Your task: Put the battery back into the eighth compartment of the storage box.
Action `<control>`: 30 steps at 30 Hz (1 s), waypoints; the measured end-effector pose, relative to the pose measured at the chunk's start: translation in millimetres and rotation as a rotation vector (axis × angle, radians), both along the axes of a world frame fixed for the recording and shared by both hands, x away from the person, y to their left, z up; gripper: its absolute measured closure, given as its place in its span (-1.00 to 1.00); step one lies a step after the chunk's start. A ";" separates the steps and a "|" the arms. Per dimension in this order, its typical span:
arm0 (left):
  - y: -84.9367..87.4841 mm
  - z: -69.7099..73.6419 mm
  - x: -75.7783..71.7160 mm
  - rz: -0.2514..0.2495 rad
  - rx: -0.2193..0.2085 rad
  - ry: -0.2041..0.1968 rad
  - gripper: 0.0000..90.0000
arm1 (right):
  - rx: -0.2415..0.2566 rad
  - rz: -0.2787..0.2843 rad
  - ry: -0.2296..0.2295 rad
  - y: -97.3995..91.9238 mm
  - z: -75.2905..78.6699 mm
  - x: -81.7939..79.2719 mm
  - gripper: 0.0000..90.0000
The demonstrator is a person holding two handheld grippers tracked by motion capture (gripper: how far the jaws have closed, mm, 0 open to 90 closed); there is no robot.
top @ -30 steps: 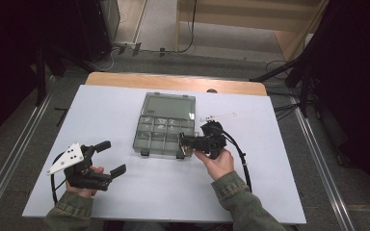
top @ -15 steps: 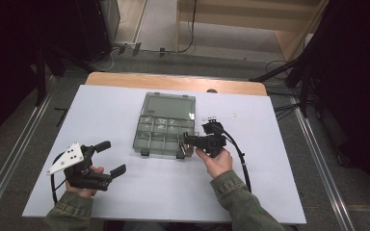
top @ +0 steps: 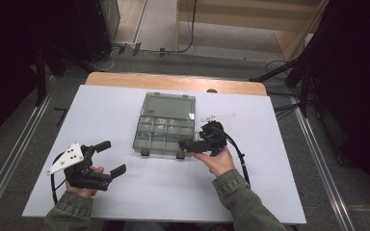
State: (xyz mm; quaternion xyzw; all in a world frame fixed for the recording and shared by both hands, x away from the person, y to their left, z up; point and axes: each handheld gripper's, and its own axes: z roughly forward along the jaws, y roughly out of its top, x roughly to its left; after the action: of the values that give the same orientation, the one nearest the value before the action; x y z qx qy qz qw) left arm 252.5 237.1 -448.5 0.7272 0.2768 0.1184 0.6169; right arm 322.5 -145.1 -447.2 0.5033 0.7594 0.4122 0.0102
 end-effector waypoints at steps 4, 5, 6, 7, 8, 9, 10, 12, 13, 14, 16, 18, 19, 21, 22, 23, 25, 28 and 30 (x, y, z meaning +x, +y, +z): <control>0.0 -0.1 0.2 -0.001 0.003 0.000 -1.00 | 0.009 0.019 -0.035 -1.4 2.9 -2.2 -1.00; 0.0 -0.1 0.1 -0.001 0.002 0.000 -1.00 | 0.011 0.019 -0.047 -1.8 3.5 -3.0 -1.00; 0.0 0.0 0.1 -0.001 0.001 0.000 -1.00 | 0.008 0.015 -0.056 -2.0 4.3 -3.9 -1.00; 0.0 0.0 0.0 -0.001 0.000 0.000 -1.00 | -0.003 0.018 -0.077 -2.5 5.4 -4.9 -1.00; 0.0 0.0 0.0 -0.001 0.000 0.000 -1.00 | -0.006 0.020 -0.089 -2.8 6.4 -5.9 -1.00; 0.0 0.0 0.0 -0.001 -0.001 0.000 -1.00 | -0.006 0.021 -0.104 -3.2 7.5 -7.1 -1.00; -0.1 0.1 -0.1 0.000 -0.002 0.000 -1.00 | -0.011 0.020 -0.121 -3.6 9.0 -8.5 -1.00; -0.2 0.1 -0.2 0.000 -0.004 0.001 -1.00 | -0.010 0.021 -0.137 -4.2 10.4 -10.3 -1.00; -0.1 0.1 -0.1 -0.001 -0.004 0.001 -1.00 | -0.017 0.017 -0.144 -4.0 10.5 -11.7 -1.00; -0.2 0.1 -0.2 -0.001 -0.006 0.002 -1.00 | -0.022 0.018 -0.148 -3.7 10.4 -12.3 -1.00; -0.5 0.2 -0.5 -0.003 -0.009 0.002 -1.00 | -0.056 0.021 -0.172 -2.2 9.6 -15.6 -1.00; -0.7 0.3 -0.5 -0.006 -0.011 0.001 -1.00 | -0.089 0.024 -0.194 -0.5 10.8 -19.5 -1.00; -0.6 0.3 -0.3 -0.006 -0.012 0.001 -1.00 | -0.093 0.024 -0.203 -0.5 12.1 -21.4 -1.00; 0.2 0.4 0.4 -0.005 -0.014 0.000 -1.00 | -0.092 0.026 -0.221 -1.9 15.1 -24.9 -1.00; 0.2 0.5 0.7 -0.004 -0.015 0.000 -1.00 | -0.092 0.026 -0.226 -3.1 16.6 -26.9 -1.00; 0.0 0.4 1.0 -0.003 -0.016 0.001 -1.00 | -0.092 0.026 -0.232 -4.7 17.8 -28.7 -1.00; -0.6 0.4 1.4 -0.005 -0.016 0.001 -1.00 | -0.103 0.018 -0.244 -9.3 19.9 -33.0 -1.00; -1.1 0.2 1.7 -0.005 -0.009 0.002 -1.00 | -0.104 0.003 -0.264 -21.1 19.9 -40.2 -1.00; -1.3 0.0 1.9 -0.005 -0.007 0.003 -1.00 | -0.111 -0.008 -0.255 -30.8 16.7 -43.9 -1.00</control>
State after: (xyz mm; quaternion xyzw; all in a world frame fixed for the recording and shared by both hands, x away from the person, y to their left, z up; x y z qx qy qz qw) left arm 254.4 235.7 -448.6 0.7259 0.2763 0.1148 0.6193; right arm 278.6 -175.9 -430.5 0.4485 0.7716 0.4301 0.1361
